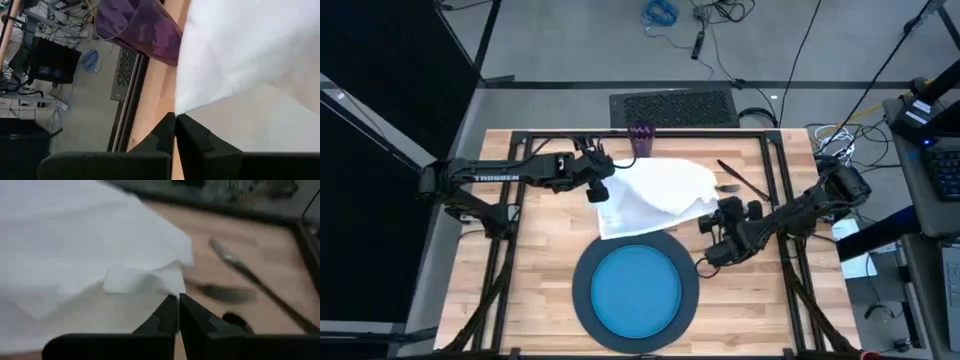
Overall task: Set table place
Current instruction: Fold the white table napkin on the table
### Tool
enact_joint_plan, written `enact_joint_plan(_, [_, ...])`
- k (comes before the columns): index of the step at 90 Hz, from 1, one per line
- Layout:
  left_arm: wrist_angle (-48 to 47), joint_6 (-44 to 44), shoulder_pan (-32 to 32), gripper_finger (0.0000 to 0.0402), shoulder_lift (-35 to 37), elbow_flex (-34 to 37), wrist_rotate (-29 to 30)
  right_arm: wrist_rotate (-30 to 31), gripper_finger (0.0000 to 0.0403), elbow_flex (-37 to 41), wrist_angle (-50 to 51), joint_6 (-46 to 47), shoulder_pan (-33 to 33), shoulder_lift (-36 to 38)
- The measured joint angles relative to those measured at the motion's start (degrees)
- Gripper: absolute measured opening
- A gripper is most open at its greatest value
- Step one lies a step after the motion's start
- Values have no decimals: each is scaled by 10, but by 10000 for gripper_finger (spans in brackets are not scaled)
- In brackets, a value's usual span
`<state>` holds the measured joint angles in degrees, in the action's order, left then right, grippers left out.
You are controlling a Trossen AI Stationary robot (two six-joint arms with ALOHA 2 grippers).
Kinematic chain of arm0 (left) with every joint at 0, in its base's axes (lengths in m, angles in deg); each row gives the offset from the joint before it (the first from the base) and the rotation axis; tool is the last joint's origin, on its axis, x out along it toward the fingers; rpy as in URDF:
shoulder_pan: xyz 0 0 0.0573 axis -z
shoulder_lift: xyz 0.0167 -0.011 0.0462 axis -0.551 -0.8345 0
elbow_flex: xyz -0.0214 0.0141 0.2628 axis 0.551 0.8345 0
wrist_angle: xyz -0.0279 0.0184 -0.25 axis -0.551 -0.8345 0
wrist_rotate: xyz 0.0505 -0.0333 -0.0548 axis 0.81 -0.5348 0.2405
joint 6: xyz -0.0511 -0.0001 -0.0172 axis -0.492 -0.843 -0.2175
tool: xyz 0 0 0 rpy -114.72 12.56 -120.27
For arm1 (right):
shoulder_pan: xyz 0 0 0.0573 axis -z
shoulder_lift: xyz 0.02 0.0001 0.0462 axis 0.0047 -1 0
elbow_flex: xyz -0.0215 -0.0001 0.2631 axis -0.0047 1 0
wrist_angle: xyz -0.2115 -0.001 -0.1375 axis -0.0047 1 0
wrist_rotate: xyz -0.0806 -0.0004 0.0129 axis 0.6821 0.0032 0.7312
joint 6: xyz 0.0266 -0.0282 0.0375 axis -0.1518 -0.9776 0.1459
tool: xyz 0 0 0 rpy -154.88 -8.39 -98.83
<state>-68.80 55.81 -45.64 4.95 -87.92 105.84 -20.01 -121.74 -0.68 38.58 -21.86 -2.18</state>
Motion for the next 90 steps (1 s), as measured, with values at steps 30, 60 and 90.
enact_joint_plan(30, [2,0,1,0,0,0,-2,-70,0,0,-23,-77,25,42])
enact_joint_plan(60, [0,-5,11,0,0,0,-2,-68,37,3,-35,-123,41,35])
enact_joint_plan(90, [0,-6,11,0,0,0,-2,-100,180,4,17,-124,91,34])
